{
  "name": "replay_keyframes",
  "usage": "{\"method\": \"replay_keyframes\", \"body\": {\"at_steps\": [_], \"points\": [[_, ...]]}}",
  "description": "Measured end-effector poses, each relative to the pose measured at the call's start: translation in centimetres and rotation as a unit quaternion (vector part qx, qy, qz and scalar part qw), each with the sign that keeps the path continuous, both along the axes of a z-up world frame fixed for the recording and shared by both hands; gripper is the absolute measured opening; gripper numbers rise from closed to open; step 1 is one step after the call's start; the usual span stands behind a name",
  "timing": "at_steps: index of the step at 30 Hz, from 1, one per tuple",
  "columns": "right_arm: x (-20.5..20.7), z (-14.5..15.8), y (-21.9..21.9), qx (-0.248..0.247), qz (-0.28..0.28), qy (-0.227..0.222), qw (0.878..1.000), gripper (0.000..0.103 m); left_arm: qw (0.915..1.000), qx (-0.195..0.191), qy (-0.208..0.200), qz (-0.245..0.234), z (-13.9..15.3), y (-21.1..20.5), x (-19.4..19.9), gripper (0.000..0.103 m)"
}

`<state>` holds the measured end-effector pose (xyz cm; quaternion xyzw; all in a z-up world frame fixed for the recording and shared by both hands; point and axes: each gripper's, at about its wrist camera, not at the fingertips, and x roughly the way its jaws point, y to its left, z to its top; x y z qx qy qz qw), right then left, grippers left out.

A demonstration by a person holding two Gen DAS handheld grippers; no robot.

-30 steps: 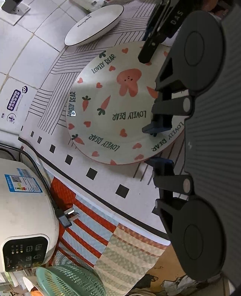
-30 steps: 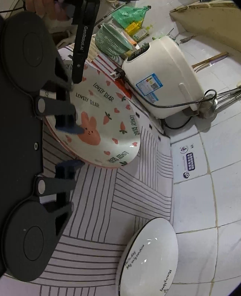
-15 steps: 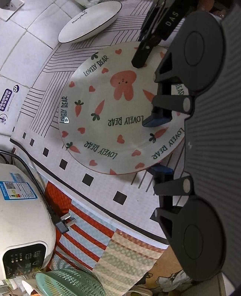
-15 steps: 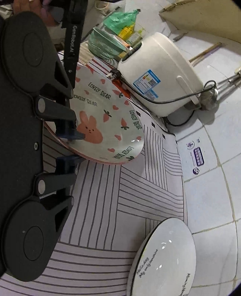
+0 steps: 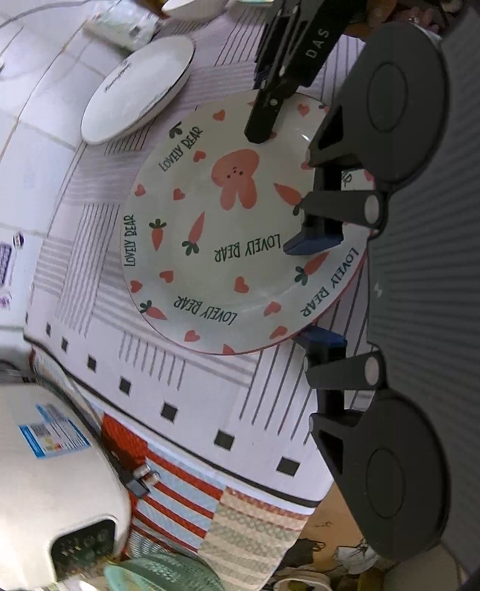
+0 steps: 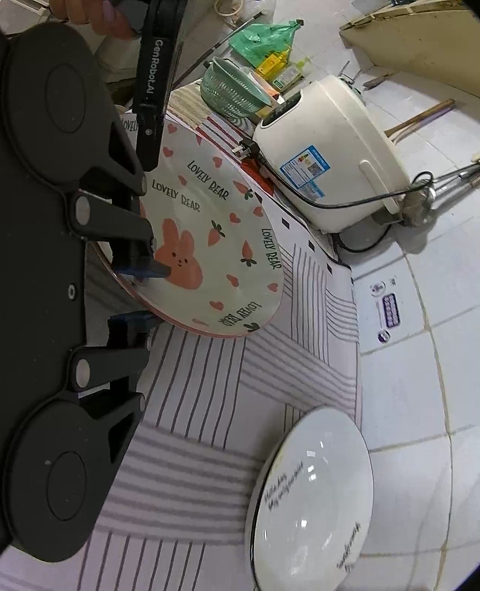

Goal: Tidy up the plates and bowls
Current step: 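Lift the bunny plate with both grippers and carry it over the white plate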

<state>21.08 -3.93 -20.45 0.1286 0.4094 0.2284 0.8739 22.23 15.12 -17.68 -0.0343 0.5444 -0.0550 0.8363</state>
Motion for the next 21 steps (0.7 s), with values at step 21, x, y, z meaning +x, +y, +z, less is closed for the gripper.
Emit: {"method": "replay_keyframes", "body": {"at_steps": [21], "points": [[-3.3, 7.1, -9.6, -0.004, -0.029, -0.046, 0.998, 0.025, 0.9966, -0.008, -0.052, -0.064, 7.1, -8.9, -0.5, 0.039]]}}
